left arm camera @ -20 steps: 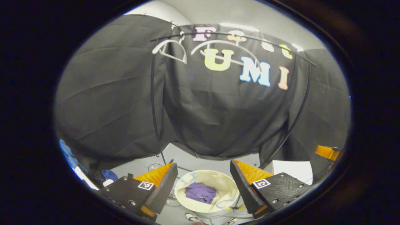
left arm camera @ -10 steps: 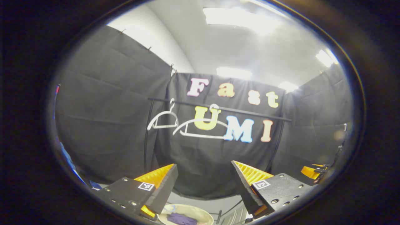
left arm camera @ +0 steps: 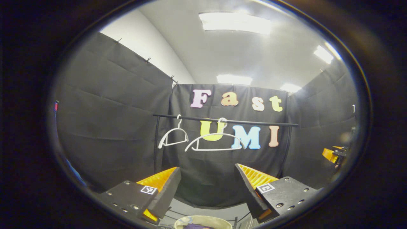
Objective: Grasp the clothes on the hanger with both hands and then place them into the laundry hamper below.
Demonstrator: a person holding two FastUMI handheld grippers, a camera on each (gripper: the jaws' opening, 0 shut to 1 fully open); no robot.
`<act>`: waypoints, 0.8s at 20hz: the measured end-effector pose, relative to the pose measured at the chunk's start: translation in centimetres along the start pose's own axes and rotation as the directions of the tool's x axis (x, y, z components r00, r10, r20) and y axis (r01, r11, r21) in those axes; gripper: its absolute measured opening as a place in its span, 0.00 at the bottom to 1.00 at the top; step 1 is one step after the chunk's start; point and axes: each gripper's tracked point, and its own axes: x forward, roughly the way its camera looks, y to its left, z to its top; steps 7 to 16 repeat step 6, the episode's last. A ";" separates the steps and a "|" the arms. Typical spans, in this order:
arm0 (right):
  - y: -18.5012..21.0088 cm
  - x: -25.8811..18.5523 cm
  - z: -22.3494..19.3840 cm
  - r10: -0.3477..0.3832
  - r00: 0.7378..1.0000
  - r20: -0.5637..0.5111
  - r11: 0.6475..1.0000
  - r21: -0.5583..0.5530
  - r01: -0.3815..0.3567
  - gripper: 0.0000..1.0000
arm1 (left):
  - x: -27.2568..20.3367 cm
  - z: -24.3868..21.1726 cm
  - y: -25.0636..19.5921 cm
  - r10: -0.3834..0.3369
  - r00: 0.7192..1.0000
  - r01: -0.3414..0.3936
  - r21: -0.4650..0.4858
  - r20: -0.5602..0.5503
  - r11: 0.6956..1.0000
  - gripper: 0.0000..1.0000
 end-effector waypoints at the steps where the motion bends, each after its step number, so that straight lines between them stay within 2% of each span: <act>1: 0.4 0.1 0.3 -0.013 1.000 -0.001 1.000 -0.014 0.013 0.95 | 0.2 -0.2 0.7 0.000 1.000 0.000 0.010 -0.002 1.000 1.00; 3: 1.7 0.4 0.4 -0.031 1.000 -0.003 0.999 -0.027 0.031 0.95 | 0.2 -0.6 1.8 -0.009 1.000 0.010 0.017 -0.013 1.000 1.00; 6: 4.5 0.5 -0.2 -0.017 1.000 -0.023 1.000 -0.008 0.017 0.95 | 0.1 -1.5 3.1 -0.033 0.999 0.034 0.026 -0.028 0.999 1.00; 16: 4.5 0.5 -0.2 -0.017 1.000 -0.023 1.000 -0.008 0.017 0.95 | 0.1 -1.5 3.1 -0.033 0.999 0.034 0.026 -0.028 0.999 1.00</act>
